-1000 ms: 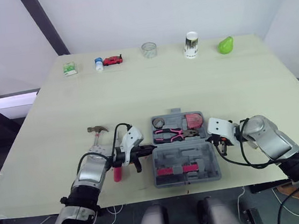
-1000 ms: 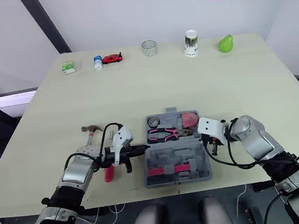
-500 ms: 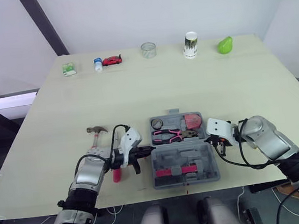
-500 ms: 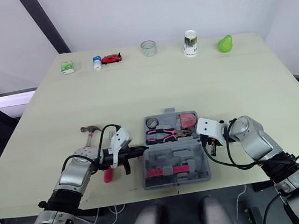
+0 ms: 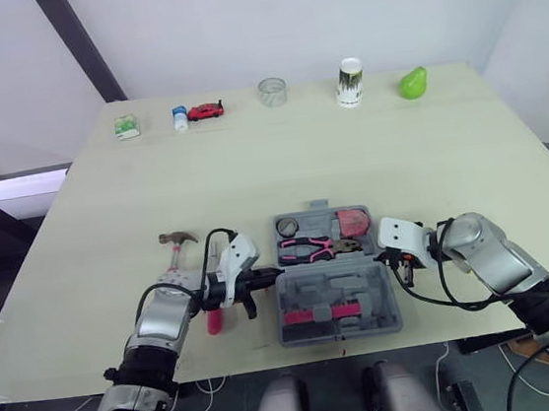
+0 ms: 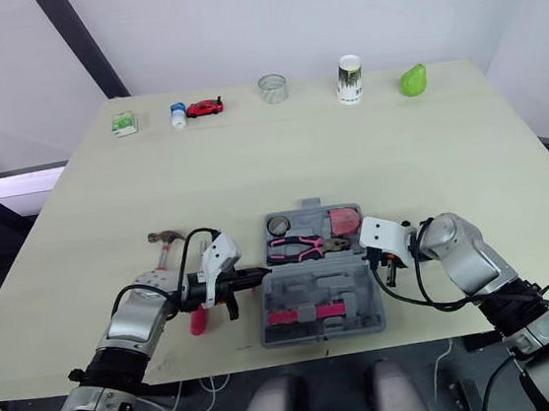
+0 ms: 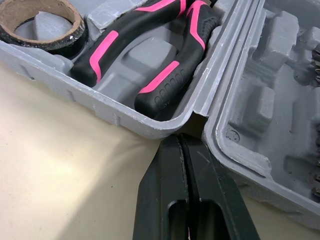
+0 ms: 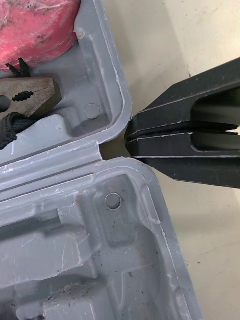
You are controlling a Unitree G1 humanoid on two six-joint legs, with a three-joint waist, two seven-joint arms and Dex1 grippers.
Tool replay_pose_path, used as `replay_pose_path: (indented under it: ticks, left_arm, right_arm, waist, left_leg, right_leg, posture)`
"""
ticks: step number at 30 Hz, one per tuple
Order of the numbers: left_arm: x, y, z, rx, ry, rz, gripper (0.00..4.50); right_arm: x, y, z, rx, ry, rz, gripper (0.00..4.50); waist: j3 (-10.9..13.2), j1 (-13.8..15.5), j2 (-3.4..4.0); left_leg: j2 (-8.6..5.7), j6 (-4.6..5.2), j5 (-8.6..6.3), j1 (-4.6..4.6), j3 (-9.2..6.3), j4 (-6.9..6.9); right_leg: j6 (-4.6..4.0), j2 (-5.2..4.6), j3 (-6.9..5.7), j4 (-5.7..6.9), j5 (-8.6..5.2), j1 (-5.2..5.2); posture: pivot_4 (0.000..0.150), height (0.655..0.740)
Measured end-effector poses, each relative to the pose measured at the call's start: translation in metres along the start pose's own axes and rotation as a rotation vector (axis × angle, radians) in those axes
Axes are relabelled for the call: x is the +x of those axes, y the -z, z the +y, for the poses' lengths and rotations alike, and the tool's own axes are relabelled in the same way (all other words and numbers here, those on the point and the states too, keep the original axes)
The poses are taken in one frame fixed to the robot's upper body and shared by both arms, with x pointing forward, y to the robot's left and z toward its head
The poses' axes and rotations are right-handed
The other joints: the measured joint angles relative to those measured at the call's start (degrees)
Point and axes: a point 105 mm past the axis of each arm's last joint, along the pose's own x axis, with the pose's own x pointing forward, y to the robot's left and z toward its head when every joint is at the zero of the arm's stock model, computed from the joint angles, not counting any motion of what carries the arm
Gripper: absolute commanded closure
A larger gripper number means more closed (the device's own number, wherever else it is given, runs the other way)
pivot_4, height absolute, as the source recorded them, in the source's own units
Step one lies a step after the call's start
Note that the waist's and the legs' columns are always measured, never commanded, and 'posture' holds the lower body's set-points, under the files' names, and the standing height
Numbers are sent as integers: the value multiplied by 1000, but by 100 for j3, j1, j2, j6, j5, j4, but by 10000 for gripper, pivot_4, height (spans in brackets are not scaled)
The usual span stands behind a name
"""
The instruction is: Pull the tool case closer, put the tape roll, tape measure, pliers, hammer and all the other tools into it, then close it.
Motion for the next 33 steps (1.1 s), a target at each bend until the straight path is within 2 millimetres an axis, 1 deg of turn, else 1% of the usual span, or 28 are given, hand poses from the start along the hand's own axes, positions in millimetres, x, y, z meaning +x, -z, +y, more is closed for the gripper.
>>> replay_pose_path:
  ticks: [3, 4, 5, 7, 9, 11, 13, 14, 15, 17, 18, 19, 21, 22, 23, 24, 25, 26, 27, 28, 29, 30, 32, 33]
  left_arm:
    - [-4, 0, 2, -15, -21, -23, 44241]
    - [-9, 1, 4, -17, -50, -36, 44241]
    - [-18, 1, 7, -22, -90, -53, 44241]
    - [-26, 1, 8, -24, -122, -71, 44241]
    - [-45, 1, 8, -23, -198, -83, 44241]
    - [-56, -1, 9, -59, -258, -110, 44241]
    - [-66, -7, 7, -121, -315, -165, 44241]
    - [-76, -20, 6, -157, -365, -244, 44241]
    - [-77, -21, 6, -161, -368, -252, 44241]
    - [-91, -35, 5, -175, -428, -358, 44241]
    - [-99, -38, 4, -180, -452, -397, 44241]
    - [-112, -38, 3, -207, -499, -451, 44241]
    - [-118, -34, 2, -229, -517, -463, 44241]
    - [-121, -30, -1, -248, -523, -467, 41957]
    - [-123, -20, -9, -284, -517, -466, 37697]
    - [-123, -19, -9, -289, -518, -466, 37697]
    - [-127, -14, -15, -302, -518, -473, 32310]
    - [-136, -1, -22, -327, -544, -462, 27856]
    - [-136, -1, -22, -327, -544, -462, 25988]
    - [-142, 9, -25, -355, -569, -446, 24155]
    - [-146, 12, -28, -355, -576, -445, 22548]
    - [-153, 20, -32, -366, -591, -435, 17320]
    - [-178, 51, -45, -439, -665, -385, 6905]
    - [-184, 61, -48, -469, -687, -367, 1907]
  right_arm:
    - [-3, 3, 1, 32, -2, -17, 45000]
    - [-7, 7, 1, 65, 1, -29, 45000]
    - [-13, 13, -1, 106, 14, -36, 45000]
    - [-20, 18, -2, 128, 29, -43, 45000]
    - [-36, 18, -5, 192, 75, -143, 45000]
    - [-45, 18, -4, 230, 95, -209, 45000]
    - [-55, 13, -1, 267, 116, -317, 45000]
    - [-65, 3, 1, 299, 155, -439, 45000]
    - [-66, 3, 1, 301, 158, -448, 45000]
    - [-76, -3, 2, 310, 193, -535, 45000]
    - [-81, -3, 3, 311, 208, -554, 45000]
    - [-88, 1, 2, 331, 248, -580, 45000]
    - [-91, 3, 1, 348, 266, -589, 45000]
    - [-93, 5, 2, 362, 272, -603, 42557]
    - [-97, 10, 4, 389, 281, -616, 38213]
    - [-98, 10, 5, 391, 282, -616, 38213]
    - [-100, 12, 10, 391, 274, -631, 32222]
    - [-110, 23, 17, 400, 292, -623, 27179]
    - [-110, 23, 17, 400, 292, -623, 25470]
    - [-114, 36, 22, 426, 314, -601, 23466]
    - [-119, 41, 25, 421, 330, -594, 21795]
    - [-126, 54, 32, 432, 352, -567, 16263]
    - [-148, 97, 51, 517, 431, -470, 4693]
    - [-152, 108, 55, 548, 452, -451, 370]
  waist:
    - [1, 10, 0]
    - [1, 16, 1]
    - [2, 19, 2]
    - [4, 28, 3]
    - [4, 27, 3]
    - [5, 32, 4]
    - [5, 37, 3]
    - [5, 41, 4]
    - [5, 41, 3]
    - [5, 41, 4]
    - [5, 38, 4]
    - [5, 24, 4]
    - [6, 26, 5]
    - [6, 23, 5]
    - [6, 32, 5]
    - [6, 42, 5]
    - [6, 51, 4]
    - [5, 51, 5]
    - [5, 51, 5]
    - [6, 50, 5]
    - [5, 58, 6]
    - [4, 64, 6]
    - [4, 64, 4]
    - [5, 50, 2]
  left_leg:
    - [0, 0, 0, -1, 0, 0]
    - [1, 0, 0, -2, -2, 0]
    - [2, 0, 0, -3, 0, -1]
    - [8, 0, 0, -4, 0, -2]
    - [17, 0, 0, -4, 0, -7]
    - [19, 0, 0, -3, -1, -10]
    - [21, 0, 0, -4, -5, -10]
    - [21, 0, 0, -4, -5, -10]
    - [21, 0, 0, -3, -6, -10]
    - [21, 0, 0, -2, -4, -9]
    - [21, 0, 0, -1, -3, -10]
    - [21, 0, -1, 1, 0, -11]
    - [19, -1, 0, 2, 2, -11]
    - [20, 0, -1, 5, 6, -11]
    - [20, 0, -1, 5, 9, -11]
    - [19, 0, 0, 5, 8, -11]
    - [18, 0, 0, 4, 8, -11]
    - [19, -1, -1, 5, 12, -21]
    - [19, 0, -1, 5, 12, -21]
    - [19, 0, -1, 2, 15, -24]
    - [19, 0, -1, 2, 15, -25]
    - [20, 0, -1, 3, 19, -30]
    - [20, 0, -2, 5, 35, -41]
    - [20, 1, -2, 5, 43, -41]
  right_leg:
    - [0, -1, 0, 0, 0, 0]
    - [0, -2, 0, -1, 0, 0]
    - [0, -5, 0, -2, 0, -1]
    - [0, -9, 0, -3, 0, -1]
    - [0, -11, 1, -6, 0, -1]
    - [0, -12, 0, -7, 0, -1]
    - [1, -13, -2, -8, 0, 0]
    - [1, -13, -2, -7, 0, 0]
    - [1, -14, -2, -6, 0, 1]
    - [1, -14, -1, -5, 0, 1]
    - [1, -15, 0, -5, 0, 1]
    - [1, -14, 3, -6, 0, 1]
    - [1, -13, 3, -5, 0, 0]
    - [0, -12, 6, -5, 0, 1]
    - [0, -13, 7, -6, -1, 1]
    - [0, -13, 5, -6, -1, 1]
    - [-1, -12, 5, -8, -1, 1]
    - [1, -14, 6, -27, -2, 6]
    - [1, -14, 6, -27, -2, 6]
    - [1, -13, 6, -39, -1, 6]
    - [1, -13, 6, -45, -2, 8]
    - [0, -14, 4, -55, -2, 11]
    - [-6, -16, 7, -73, -9, 14]
    - [-15, -15, 10, -76, -15, 13]
  posture:
    - [1500, 7400]
    - [1500, 7400]
    - [1500, 7400]
    - [1500, 7400]
    - [1500, 7400]
    - [1500, 7400]
    - [1500, 7400]
    - [1500, 7400]
    - [1500, 7400]
    - [1500, 7400]
    - [1500, 7400]
    - [1500, 7400]
    - [1500, 7400]
    - [1500, 7400]
    - [1500, 7400]
    - [1500, 7400]
    - [1500, 7400]
    - [1500, 7400]
    - [1500, 7400]
    - [1500, 7400]
    - [1500, 7400]
    - [1500, 7400]
    - [1500, 7400]
    - [1500, 7400]
